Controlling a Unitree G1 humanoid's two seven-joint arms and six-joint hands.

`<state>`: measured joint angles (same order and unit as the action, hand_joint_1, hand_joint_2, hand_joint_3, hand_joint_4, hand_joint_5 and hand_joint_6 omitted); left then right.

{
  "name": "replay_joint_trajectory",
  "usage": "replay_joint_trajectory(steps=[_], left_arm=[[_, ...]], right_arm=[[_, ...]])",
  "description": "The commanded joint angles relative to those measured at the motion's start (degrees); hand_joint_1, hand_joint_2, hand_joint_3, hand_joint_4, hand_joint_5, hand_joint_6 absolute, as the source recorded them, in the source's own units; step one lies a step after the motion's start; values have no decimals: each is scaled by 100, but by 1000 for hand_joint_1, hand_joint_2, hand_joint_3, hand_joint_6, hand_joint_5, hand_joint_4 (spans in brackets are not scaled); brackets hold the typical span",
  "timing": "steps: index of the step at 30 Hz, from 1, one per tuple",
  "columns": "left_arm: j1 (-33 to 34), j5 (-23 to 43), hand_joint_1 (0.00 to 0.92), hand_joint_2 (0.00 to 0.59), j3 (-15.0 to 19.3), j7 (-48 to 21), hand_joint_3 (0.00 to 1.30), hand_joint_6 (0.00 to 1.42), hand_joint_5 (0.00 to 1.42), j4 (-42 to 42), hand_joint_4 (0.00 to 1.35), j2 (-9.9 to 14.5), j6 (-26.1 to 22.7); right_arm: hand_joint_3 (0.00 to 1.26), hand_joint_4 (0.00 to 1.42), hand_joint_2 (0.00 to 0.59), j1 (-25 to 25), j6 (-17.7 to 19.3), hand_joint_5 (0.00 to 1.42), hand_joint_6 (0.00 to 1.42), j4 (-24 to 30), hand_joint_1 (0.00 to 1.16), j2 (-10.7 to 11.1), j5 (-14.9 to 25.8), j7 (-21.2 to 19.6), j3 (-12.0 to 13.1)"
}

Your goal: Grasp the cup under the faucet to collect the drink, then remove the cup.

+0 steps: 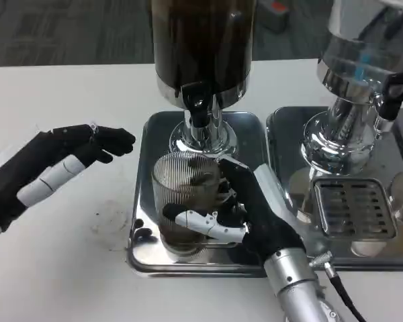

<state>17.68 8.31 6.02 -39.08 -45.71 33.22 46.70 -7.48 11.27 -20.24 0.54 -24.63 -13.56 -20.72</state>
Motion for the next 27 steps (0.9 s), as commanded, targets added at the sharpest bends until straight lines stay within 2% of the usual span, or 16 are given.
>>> replay_joint_trajectory(steps=[1, 11, 19, 27], left_arm=[[-14, -55, 0, 122, -13, -86, 434, 405, 350, -30, 396, 56, -49], [11, -50, 0, 122, -12, -113, 429, 408, 350, -66, 396, 34, -55], [39, -49, 0, 122, -23, -128, 428, 410, 350, -111, 396, 15, -50], [79, -39, 0, 123, -34, -153, 428, 412, 350, -153, 396, -8, -48]], right_arm=[[503, 610, 209, 261, 65, 803, 982, -39, 743, 20, -46, -173, 54], [520, 610, 205, 556, 177, 821, 1032, 321, 731, 71, 0, -363, 270], [520, 610, 222, 991, 46, 821, 1043, 891, 750, 160, -14, -327, 522], [516, 593, 214, 1413, -82, 821, 1050, 1484, 762, 209, -5, -338, 761]])
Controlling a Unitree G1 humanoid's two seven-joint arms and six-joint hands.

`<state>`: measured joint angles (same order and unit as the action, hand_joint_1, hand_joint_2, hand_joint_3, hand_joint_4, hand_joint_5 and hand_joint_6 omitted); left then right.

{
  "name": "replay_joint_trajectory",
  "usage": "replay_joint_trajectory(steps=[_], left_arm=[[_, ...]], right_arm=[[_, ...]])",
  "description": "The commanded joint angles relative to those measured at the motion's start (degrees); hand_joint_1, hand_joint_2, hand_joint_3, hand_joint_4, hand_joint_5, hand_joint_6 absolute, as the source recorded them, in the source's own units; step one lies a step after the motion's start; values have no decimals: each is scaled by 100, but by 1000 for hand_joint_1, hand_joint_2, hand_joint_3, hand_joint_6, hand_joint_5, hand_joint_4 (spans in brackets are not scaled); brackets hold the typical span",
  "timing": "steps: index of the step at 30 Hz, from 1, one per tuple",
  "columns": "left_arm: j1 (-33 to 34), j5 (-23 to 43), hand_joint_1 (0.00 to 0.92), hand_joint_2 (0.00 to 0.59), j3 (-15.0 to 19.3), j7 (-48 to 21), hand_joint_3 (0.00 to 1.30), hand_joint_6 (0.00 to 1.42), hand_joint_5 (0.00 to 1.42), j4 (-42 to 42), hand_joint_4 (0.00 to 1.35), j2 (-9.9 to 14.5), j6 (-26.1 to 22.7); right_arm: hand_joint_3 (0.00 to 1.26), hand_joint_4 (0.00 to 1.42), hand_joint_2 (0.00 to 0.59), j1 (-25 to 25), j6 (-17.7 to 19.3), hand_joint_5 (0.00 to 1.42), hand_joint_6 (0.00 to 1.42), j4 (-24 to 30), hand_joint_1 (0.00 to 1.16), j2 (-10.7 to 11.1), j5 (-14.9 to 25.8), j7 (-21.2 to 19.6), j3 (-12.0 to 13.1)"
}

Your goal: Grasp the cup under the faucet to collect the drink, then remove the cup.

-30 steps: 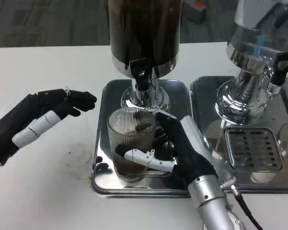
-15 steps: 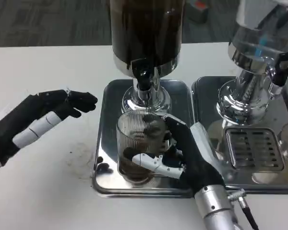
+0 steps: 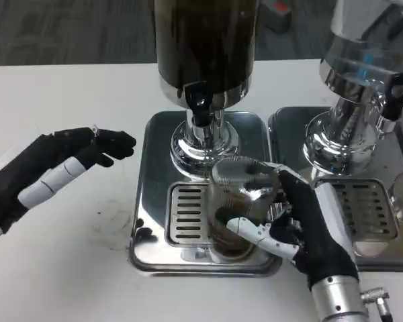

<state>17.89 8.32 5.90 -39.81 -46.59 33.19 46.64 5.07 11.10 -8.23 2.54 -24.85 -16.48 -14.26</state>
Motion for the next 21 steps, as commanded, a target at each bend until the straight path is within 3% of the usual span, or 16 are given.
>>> replay_joint_trajectory(steps=[1, 21], left_arm=[[62, -37, 0, 123, -22, -81, 428, 412, 350, -68, 396, -9, -42], [-79, -22, 0, 122, -57, -152, 410, 413, 349, 95, 377, -104, 172]], right_arm=[[517, 593, 213, 187, -76, 821, 1050, 329, 762, 11, 14, -45, 130], [525, 605, 216, 638, -57, 837, 1059, 1143, 779, -12, -86, -111, 385]])
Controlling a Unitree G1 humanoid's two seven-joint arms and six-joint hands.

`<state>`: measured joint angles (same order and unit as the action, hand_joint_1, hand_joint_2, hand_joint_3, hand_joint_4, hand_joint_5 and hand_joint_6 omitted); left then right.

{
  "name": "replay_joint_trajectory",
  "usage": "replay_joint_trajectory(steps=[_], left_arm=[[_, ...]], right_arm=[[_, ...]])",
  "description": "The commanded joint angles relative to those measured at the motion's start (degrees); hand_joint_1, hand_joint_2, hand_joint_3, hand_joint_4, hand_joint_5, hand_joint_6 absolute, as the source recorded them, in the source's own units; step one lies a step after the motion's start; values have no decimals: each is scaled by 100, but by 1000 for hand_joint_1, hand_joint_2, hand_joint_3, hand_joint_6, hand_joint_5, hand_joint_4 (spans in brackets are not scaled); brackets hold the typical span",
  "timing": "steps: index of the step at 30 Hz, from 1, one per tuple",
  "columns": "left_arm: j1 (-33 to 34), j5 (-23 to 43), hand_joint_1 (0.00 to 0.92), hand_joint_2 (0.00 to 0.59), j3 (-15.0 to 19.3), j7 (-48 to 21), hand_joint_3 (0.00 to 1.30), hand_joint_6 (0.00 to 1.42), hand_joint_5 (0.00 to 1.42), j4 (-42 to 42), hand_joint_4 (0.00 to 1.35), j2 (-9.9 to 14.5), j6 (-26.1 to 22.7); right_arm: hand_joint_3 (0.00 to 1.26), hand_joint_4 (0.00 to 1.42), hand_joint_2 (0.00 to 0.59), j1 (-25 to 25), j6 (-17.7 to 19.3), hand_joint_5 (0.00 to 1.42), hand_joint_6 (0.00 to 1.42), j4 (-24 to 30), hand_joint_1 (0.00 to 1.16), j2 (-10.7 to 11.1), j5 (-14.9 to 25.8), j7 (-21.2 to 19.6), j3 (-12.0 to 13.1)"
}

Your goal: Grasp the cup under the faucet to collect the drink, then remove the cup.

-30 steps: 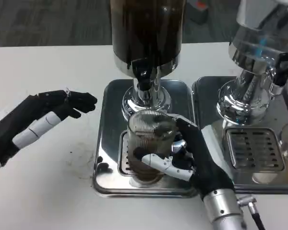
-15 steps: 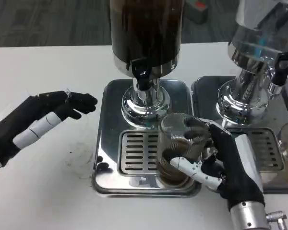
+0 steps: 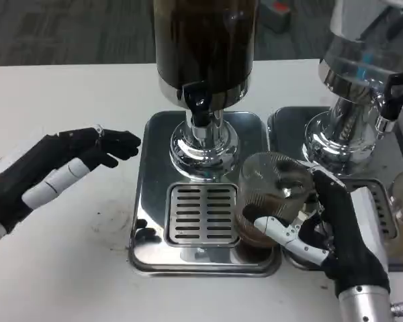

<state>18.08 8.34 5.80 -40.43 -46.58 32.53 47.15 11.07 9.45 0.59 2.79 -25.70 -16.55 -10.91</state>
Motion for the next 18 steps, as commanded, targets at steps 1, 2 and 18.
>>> replay_joint_trajectory(steps=[1, 2, 18], left_arm=[[-135, -41, 0, 122, -57, -89, 409, 413, 349, 134, 376, -33, 167], [-160, -54, 0, 122, -65, -86, 407, 413, 343, 161, 369, -31, 198], [-844, -74, 0, 120, 26, 31, 392, 396, 327, 851, 343, 218, 765]], right_arm=[[525, 606, 216, 48, 115, 837, 1059, 285, 779, -42, -4, -108, 55], [526, 607, 216, 61, 123, 838, 1059, 314, 780, -45, -10, -115, 58], [535, 610, 207, 259, 103, 847, 1075, 861, 790, -41, 1, 5, 68]])
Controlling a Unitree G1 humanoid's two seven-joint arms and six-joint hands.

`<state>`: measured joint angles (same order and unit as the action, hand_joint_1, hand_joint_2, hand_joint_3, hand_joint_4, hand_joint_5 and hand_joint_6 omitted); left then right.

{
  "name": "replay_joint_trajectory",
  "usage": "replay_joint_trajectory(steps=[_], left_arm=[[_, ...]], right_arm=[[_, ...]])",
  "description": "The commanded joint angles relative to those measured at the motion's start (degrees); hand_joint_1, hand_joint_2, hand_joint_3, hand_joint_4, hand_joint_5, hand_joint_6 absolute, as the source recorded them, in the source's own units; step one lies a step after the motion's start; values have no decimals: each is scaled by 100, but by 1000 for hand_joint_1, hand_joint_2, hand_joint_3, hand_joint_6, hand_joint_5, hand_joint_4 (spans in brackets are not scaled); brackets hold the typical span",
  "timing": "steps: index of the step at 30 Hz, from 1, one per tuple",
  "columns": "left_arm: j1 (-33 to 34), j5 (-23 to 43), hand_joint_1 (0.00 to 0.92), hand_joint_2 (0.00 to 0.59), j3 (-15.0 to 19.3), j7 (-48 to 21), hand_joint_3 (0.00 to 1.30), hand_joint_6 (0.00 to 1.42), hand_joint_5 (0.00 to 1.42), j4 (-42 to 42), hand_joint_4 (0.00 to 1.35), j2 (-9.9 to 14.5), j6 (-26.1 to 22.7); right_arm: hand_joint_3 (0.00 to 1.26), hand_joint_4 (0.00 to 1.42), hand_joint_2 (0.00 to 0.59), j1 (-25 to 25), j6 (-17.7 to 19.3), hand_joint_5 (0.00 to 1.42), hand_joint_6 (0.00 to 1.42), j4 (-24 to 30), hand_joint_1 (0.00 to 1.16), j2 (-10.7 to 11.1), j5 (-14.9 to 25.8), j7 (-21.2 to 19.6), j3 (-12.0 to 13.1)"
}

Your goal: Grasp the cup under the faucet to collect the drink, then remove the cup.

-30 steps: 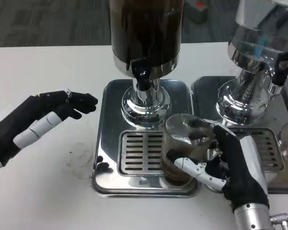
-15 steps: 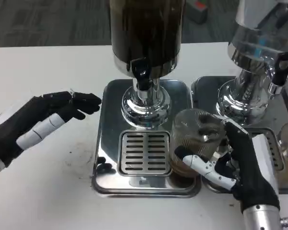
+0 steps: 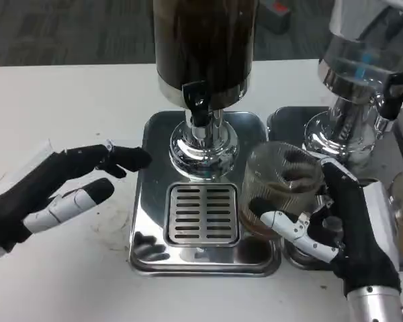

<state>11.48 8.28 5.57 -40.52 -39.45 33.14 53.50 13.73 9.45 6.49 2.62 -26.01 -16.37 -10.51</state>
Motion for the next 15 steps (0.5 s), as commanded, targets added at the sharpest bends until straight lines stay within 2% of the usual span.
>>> replay_joint_trajectory(steps=[1, 15], left_arm=[[-221, -83, 0, 119, 63, 62, 387, 393, 324, 164, 336, 175, 151], [-700, -660, 0, 132, 229, 620, 315, 253, 195, 287, 211, 586, 1044]], right_arm=[[536, 610, 208, 3, 103, 847, 1075, 305, 791, -20, 26, -5, 26], [541, 614, 204, 229, 39, 867, 1093, 810, 818, 22, 16, 205, 51]])
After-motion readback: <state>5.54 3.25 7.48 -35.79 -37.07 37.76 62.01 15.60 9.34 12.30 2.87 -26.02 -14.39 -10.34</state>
